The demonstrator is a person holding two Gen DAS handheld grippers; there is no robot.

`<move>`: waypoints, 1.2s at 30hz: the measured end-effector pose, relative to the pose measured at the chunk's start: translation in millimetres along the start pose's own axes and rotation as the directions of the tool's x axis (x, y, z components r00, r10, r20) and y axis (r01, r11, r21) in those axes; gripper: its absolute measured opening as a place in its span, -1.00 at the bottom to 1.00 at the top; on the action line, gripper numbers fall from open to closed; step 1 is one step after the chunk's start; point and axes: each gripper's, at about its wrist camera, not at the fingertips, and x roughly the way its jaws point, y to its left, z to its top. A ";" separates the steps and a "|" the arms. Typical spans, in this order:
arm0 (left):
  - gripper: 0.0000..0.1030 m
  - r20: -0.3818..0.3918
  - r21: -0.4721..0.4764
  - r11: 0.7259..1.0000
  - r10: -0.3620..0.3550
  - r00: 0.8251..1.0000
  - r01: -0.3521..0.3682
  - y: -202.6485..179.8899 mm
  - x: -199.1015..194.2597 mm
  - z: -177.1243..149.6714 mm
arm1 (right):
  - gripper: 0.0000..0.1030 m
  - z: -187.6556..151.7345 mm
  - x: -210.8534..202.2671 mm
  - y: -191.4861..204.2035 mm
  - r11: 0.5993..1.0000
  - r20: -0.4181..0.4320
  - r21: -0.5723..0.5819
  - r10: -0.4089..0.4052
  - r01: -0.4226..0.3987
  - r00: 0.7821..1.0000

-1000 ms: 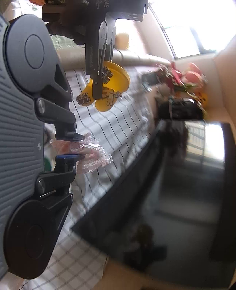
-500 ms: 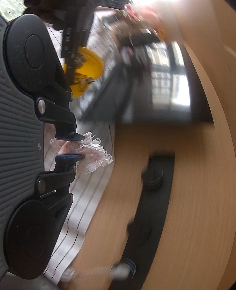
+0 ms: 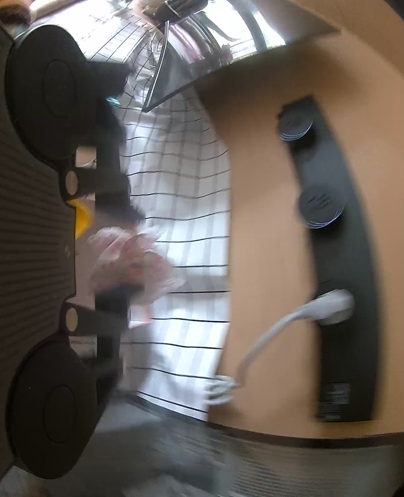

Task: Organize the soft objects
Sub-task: 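Carry both items over the pink box and open both tools to drop them in, then move both tools back toward the items on the table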

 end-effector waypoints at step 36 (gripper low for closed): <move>-0.26 0.353 -0.486 0.816 0.512 0.783 -0.314 208.2 -246.8 -193.1 | 0.65 -90.0 7.0 104.5 0.963 0.138 -0.223 -0.121 0.150 0.983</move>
